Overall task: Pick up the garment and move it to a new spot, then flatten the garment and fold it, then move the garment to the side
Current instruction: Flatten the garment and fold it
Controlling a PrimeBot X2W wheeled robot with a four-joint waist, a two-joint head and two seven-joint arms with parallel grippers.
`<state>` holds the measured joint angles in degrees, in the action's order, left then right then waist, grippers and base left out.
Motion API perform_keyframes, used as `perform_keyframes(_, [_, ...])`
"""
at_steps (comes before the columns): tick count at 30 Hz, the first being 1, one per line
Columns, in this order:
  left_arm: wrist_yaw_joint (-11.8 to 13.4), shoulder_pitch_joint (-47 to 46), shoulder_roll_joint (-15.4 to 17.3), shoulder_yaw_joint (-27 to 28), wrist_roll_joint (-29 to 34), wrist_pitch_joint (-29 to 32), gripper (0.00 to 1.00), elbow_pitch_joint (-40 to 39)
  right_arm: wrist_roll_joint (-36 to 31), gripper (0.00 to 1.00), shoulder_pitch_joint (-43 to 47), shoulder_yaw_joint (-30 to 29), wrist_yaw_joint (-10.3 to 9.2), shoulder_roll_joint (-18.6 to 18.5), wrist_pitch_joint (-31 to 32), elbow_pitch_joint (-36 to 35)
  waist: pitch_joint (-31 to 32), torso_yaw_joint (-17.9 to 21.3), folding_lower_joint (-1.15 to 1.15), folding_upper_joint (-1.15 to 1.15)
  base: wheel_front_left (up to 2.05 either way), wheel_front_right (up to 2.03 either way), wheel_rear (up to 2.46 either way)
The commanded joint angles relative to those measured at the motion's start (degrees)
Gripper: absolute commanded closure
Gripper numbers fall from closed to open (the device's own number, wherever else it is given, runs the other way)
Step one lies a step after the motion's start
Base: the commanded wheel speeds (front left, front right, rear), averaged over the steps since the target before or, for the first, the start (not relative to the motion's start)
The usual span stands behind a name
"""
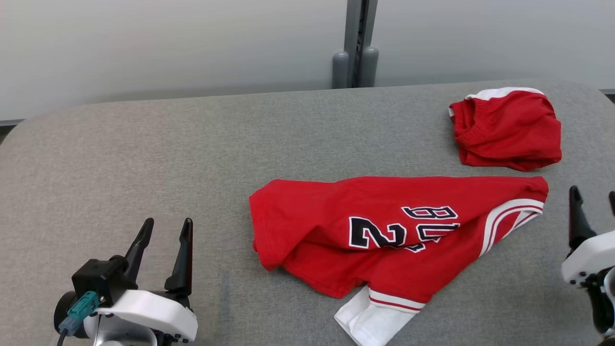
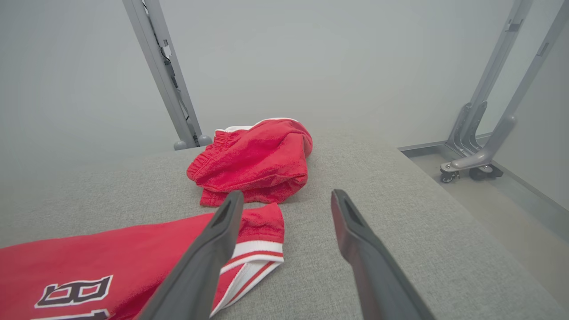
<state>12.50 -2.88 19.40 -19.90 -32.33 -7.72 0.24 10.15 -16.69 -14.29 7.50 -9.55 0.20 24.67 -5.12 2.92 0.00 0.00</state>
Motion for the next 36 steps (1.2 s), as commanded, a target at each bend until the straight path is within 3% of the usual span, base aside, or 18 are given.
perform_keyframes(1, [0.0, -1.1, 0.4, 0.0, -0.3, 0.2, 0.00, 0.0, 0.1, 0.00, 0.7, -0.2, 0.00, 0.5, 0.2, -0.7, -0.4, 0.6, 0.00, 0.00, 0.00, 0.00, 0.00])
perform_keyframes(7, [-1.0, -2.0, 0.3, -0.8, -1.7, 2.7, 0.00, 0.6, 0.1, 0.00, 3.5, -0.5, 0.00, 3.4, 2.0, -4.8, -1.2, 2.6, 0.00, 0.00, 0.00, 0.00, 0.00])
perform_keyframes(13, [-4.1, -6.4, 0.1, -0.9, -6.0, 8.1, 0.00, 2.6, 0.5, 0.00, 3.6, 0.0, 0.00, 4.2, 3.2, -6.8, -2.1, 3.6, 0.00, 0.00, 0.00, 0.00, 0.00])
perform_keyframes(17, [-7.6, -12.4, -2.5, 0.3, -15.6, 17.5, 0.00, 9.2, 1.0, 0.00, 3.2, 0.4, 0.00, 4.6, 3.4, -7.5, -3.4, 4.1, 0.00, 0.00, 0.00, 0.00, 0.00])
perform_keyframes(26, [-11.0, -24.0, -4.9, 3.3, -29.4, 33.4, 0.00, 26.0, 1.0, 0.00, 1.9, 0.6, 0.00, 4.7, 3.5, -7.8, -6.0, 6.7, 0.00, 0.00, 0.00, 0.00, 0.00])
perform_keyframes(31, [-12.2, -28.1, -6.1, 3.5, -33.3, 39.7, 0.00, 32.3, 1.4, 0.00, 1.3, 1.0, 0.00, 4.9, 3.1, -7.5, -7.0, 8.1, 0.00, 0.00, 0.00, 0.00, 0.00])
perform_keyframes(36, [-13.9, -31.9, -7.5, 4.1, -34.9, 40.3, 0.00, 37.8, 1.4, 0.00, 1.1, 0.9, 0.00, 5.2, 2.6, -7.0, -8.0, 9.4, 0.00, 0.00, 0.00, 0.00, 0.00])
